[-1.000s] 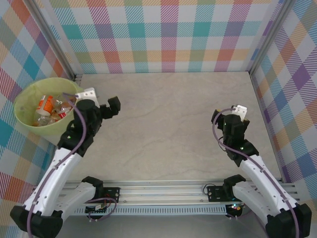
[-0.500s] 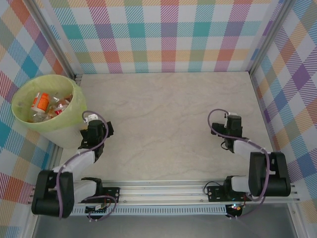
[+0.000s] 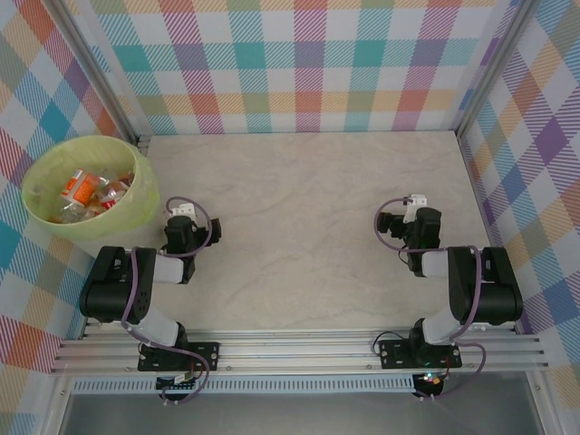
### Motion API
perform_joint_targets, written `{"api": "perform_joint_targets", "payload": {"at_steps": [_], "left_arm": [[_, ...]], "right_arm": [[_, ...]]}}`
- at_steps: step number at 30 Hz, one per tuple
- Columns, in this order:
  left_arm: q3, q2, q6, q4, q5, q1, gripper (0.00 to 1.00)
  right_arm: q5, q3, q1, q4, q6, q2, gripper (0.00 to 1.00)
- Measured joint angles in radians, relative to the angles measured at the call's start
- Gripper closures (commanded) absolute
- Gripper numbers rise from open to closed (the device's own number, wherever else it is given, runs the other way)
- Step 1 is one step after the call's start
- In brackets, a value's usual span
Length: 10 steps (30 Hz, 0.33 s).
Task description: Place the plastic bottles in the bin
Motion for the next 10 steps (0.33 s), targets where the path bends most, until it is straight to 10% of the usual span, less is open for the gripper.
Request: {"api": "perform_joint_targets", "payload": {"at_steps": [10], "left_arm": [[0.008,0.0,0.005,0.04,-0.054,-0.015,0.0]], "right_arm": [[-0.024,0.0,0.0,0.024,-0.004,0.0,0.0]]}}
